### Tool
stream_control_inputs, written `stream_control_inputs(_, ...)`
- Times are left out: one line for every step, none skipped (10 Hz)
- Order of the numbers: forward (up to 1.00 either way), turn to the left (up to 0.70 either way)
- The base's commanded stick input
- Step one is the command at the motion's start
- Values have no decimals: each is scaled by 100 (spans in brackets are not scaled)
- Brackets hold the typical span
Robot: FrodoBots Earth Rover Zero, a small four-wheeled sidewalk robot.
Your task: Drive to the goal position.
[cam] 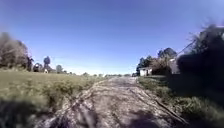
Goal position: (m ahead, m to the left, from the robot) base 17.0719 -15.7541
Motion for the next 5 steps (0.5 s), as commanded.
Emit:
stream_control_inputs(50, 0)
stream_control_inputs(50, 0)
stream_control_inputs(50, 0)
stream_control_inputs(50, 0)
stream_control_inputs(50, 0)
